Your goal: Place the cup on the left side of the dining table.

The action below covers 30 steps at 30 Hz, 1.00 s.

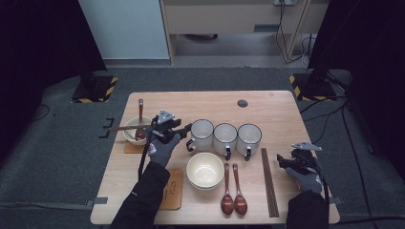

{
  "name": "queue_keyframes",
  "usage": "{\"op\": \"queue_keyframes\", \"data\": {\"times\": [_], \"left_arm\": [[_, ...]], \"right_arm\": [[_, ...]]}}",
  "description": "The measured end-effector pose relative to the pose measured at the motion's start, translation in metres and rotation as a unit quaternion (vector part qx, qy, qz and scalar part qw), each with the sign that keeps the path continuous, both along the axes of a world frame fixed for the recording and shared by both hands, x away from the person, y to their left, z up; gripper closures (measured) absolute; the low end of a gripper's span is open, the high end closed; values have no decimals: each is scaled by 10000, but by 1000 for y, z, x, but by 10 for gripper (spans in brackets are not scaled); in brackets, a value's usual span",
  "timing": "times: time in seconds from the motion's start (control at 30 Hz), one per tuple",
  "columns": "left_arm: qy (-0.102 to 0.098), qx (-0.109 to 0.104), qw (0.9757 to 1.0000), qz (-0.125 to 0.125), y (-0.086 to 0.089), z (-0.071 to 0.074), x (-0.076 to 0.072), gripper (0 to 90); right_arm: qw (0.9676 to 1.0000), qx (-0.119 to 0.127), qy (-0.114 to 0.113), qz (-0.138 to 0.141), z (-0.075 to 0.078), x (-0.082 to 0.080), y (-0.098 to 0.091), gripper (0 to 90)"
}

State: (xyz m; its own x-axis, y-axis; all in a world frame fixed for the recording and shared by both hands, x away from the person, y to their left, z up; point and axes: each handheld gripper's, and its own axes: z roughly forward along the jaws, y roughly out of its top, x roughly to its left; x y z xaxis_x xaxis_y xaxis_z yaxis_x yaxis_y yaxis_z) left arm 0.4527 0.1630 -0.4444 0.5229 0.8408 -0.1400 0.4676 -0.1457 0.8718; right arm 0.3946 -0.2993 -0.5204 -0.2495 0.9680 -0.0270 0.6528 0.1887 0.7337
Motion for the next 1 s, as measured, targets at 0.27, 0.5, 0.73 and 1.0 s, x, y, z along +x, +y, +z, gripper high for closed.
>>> {"op": "queue_keyframes", "data": {"times": [0.27,0.5,0.73,1.0], "left_arm": [[131,90,9998,-89,-13,-7,7,454],[282,189,9994,-59,-20,-12,16,468],[500,245,9984,-16,-25,-18,24,491],[710,270,9971,-26,-30,-26,29,527]], "right_arm": [[10000,-2,51,10,-3,1,-1,241],[10000,-29,82,16,-4,2,-1,240],[9999,-44,108,10,-6,2,-1,240],[9998,-39,187,-29,-8,2,-1,239]]}}
